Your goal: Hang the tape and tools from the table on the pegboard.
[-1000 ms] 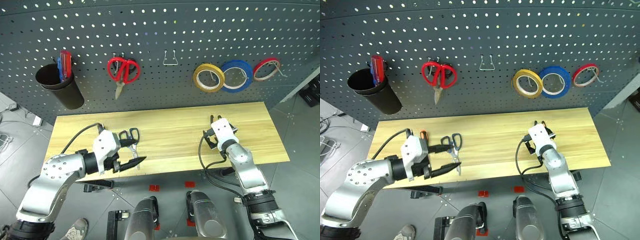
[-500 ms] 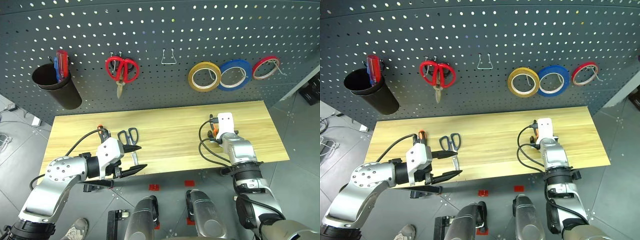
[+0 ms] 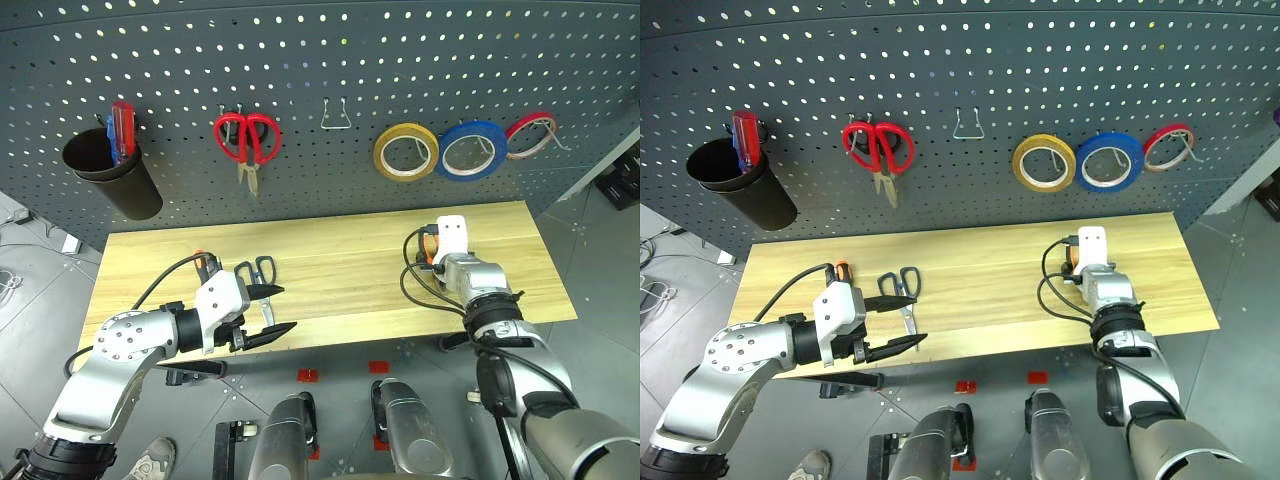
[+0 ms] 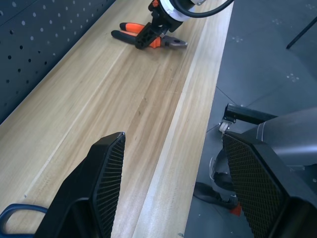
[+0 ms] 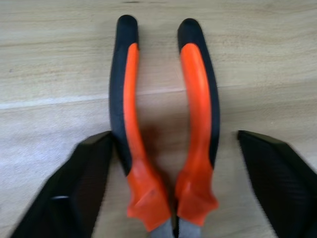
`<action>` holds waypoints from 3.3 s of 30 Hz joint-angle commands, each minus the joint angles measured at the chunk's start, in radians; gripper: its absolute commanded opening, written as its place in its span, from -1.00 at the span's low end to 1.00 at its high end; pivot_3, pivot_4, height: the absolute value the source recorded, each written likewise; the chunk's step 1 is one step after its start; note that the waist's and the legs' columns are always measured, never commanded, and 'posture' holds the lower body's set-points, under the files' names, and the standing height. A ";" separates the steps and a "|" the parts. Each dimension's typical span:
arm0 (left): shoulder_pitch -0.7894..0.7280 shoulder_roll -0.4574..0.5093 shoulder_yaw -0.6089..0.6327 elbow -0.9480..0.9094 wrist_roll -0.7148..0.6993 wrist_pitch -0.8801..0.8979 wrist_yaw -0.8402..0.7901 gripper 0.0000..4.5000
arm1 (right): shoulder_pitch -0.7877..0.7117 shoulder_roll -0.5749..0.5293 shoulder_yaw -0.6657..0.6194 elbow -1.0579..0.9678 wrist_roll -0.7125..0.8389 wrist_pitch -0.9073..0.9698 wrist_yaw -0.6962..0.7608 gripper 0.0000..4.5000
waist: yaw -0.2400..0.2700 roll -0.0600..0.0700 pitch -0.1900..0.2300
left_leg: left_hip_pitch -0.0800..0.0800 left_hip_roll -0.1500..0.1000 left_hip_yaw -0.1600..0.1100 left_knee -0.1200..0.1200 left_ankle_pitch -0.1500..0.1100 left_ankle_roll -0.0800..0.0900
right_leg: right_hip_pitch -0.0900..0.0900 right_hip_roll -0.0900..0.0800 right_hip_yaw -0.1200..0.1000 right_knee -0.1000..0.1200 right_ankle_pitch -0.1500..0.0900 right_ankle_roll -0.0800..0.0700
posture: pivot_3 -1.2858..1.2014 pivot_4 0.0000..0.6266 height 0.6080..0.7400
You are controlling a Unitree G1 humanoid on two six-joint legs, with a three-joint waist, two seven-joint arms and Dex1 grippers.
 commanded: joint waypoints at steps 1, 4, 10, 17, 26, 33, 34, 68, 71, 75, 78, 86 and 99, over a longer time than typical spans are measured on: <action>0.007 -0.011 0.028 -0.013 -0.018 -0.006 0.012 0.48 | 0.011 -0.010 0.005 0.051 0.007 -0.013 0.002 0.32 | 0.000 -0.002 -0.001 | 0.000 0.000 0.000 0.000 0.000 0.000 | 0.000 0.000 0.000 0.000 0.000 0.000 | -0.16 -0.09 1.00; 0.004 -0.042 0.063 -0.031 -0.073 0.037 0.045 0.48 | 0.033 0.004 0.030 0.001 0.001 -0.022 0.011 0.27 | 0.001 -0.003 -0.002 | 0.000 0.000 0.000 0.001 0.000 0.000 | 0.001 0.000 0.000 0.000 0.000 0.000 | -0.16 -0.09 1.00; 0.071 -0.054 0.141 -0.072 -0.156 0.081 0.053 0.48 | 0.239 0.079 0.144 -0.509 0.013 0.109 0.067 0.27 | 0.001 -0.003 -0.002 | 0.000 0.001 0.000 0.000 0.000 0.000 | 0.000 0.000 0.000 0.000 0.000 0.000 | -0.15 -0.08 1.00; 0.117 -0.100 0.216 -0.111 -0.235 0.097 0.100 0.48 | 0.455 0.150 0.416 -1.172 -0.016 0.031 0.131 0.27 | -0.001 -0.001 -0.001 | -0.001 0.001 -0.001 0.000 0.000 0.000 | -0.003 0.001 0.001 0.001 0.000 0.000 | -0.16 -0.06 1.00; 0.089 -0.076 0.235 -0.133 -0.268 0.143 0.126 0.48 | 0.188 0.282 0.428 -1.104 -0.030 -0.240 0.086 0.27 | 0.012 -0.002 -0.001 | -0.001 0.000 -0.002 0.001 0.002 -0.004 | -0.002 0.001 0.000 0.001 0.000 0.000 | -0.14 -0.07 1.00; -0.018 -0.081 0.232 -0.162 -0.318 0.215 0.203 0.48 | -0.074 0.317 0.325 -0.752 -0.028 -0.480 0.015 0.27 | 0.012 -0.002 -0.001 | -0.001 0.000 -0.002 0.000 0.004 -0.006 | -0.002 0.001 0.000 0.001 0.000 0.000 | -0.12 -0.08 1.00; -0.049 -0.089 0.226 -0.163 -0.318 0.225 0.229 0.48 | -0.116 0.314 0.309 -0.683 -0.028 -0.522 0.003 0.27 | 0.012 -0.002 -0.001 | -0.001 0.000 -0.002 0.000 0.004 -0.006 | -0.002 0.001 0.000 0.001 0.000 0.000 | -0.12 -0.08 1.00; -0.197 -0.209 0.149 -0.137 -0.210 0.228 0.405 0.48 | -0.214 0.262 0.242 -0.202 -0.052 -0.808 -0.001 0.27 | 0.015 -0.002 0.002 | -0.001 0.000 -0.002 0.001 0.004 -0.006 | -0.001 0.000 0.000 0.001 0.000 0.000 | -0.10 0.04 1.00; -0.180 -0.204 0.148 -0.122 -0.187 0.278 0.451 0.48 | -0.193 0.267 0.232 -0.249 -0.016 -0.736 0.044 0.59 | 0.016 -0.002 0.002 | -0.001 0.000 -0.002 0.001 0.004 -0.006 | -0.001 0.000 0.000 0.002 0.000 0.000 | -0.10 0.04 1.00; -0.141 -0.194 0.135 -0.118 -0.134 0.330 0.505 0.84 | -0.127 0.244 0.245 -0.352 -0.003 -0.629 0.101 1.00 | 0.016 -0.002 0.002 | -0.001 0.000 -0.002 0.000 0.004 -0.006 | -0.002 0.000 0.000 0.001 0.000 0.000 | -0.11 0.03 1.00; -0.116 -0.211 0.140 -0.130 -0.135 0.342 0.521 0.99 | -0.085 0.224 0.253 -0.436 0.005 -0.548 0.145 1.00 | 0.017 -0.002 0.002 | -0.002 0.000 -0.001 0.000 0.004 -0.006 | -0.002 0.000 0.000 0.001 0.000 0.000 | -0.11 0.02 1.00; 0.008 -0.262 0.132 -0.184 -0.143 0.538 0.663 0.99 | 0.123 0.078 0.400 -0.870 0.177 -0.106 0.537 1.00 | 0.017 -0.002 0.002 | -0.001 0.000 -0.003 -0.002 0.002 -0.002 | -0.002 0.000 0.000 0.000 0.000 0.000 | -0.12 0.03 1.00; -0.084 -0.577 0.141 0.052 0.016 0.679 1.035 0.99 | 0.320 -0.143 0.554 -1.250 0.328 0.230 0.742 1.00 | 0.038 -0.008 0.006 | -0.001 0.000 -0.005 0.000 0.001 -0.001 | -0.001 0.000 -0.002 0.001 0.000 0.000 | -0.13 0.06 1.00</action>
